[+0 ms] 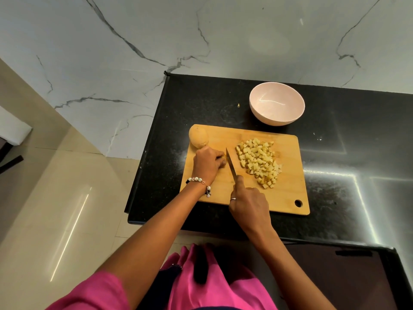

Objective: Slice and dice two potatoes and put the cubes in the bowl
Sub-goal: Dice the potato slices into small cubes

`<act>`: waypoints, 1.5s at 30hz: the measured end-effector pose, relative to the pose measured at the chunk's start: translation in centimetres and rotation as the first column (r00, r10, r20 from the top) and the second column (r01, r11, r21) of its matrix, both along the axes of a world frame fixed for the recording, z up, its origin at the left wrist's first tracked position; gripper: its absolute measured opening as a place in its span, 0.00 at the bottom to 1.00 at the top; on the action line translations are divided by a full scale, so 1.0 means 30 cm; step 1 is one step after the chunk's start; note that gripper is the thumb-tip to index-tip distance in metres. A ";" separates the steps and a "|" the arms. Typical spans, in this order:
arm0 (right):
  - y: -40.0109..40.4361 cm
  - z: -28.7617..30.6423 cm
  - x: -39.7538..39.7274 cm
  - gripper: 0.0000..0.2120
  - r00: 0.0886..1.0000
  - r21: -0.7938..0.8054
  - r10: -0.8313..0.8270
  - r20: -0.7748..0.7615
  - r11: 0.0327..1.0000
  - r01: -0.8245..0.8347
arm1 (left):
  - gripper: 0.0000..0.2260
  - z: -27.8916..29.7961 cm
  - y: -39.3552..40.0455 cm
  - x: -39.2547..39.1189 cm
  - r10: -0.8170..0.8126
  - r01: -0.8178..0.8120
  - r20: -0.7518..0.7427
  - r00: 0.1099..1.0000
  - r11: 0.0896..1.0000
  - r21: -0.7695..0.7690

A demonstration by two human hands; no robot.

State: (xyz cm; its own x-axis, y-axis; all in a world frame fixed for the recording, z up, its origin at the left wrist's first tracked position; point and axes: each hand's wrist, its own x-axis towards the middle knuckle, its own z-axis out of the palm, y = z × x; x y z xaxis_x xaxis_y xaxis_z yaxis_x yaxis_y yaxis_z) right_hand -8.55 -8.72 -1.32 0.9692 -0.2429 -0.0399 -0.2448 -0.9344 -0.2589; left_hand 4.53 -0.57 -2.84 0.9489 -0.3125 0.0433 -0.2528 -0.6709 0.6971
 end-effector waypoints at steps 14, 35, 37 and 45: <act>0.018 -0.011 0.052 0.23 1.000 0.003 0.000 0.018 1.000 0.000 | 0.10 -0.039 0.022 0.001 0.064 -0.063 0.039 0.997 0.998 -0.010; 0.043 -0.004 -0.011 0.27 0.999 -0.062 0.016 -0.040 0.998 -0.018 | 0.11 -0.050 0.041 0.002 0.050 -0.047 0.031 0.998 0.994 -0.099; 0.042 0.022 0.008 0.26 1.000 -0.062 0.000 -0.004 0.998 0.000 | 0.11 -0.054 0.048 0.004 0.041 -0.039 0.016 0.999 0.994 -0.103; 0.059 0.015 0.041 0.26 0.999 -0.077 0.010 -0.037 0.997 -0.013 | 0.10 -0.065 0.049 -0.014 0.069 -0.058 0.087 0.994 0.990 -0.126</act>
State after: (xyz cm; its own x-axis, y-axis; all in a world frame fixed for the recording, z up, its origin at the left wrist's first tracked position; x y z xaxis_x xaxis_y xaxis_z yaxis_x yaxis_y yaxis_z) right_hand -7.32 -6.94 -0.86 0.9702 -0.2355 -0.0570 -0.2419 -0.9540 -0.1769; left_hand 4.10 0.91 -4.80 0.9571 -0.2383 0.1651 -0.2785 -0.5979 0.7517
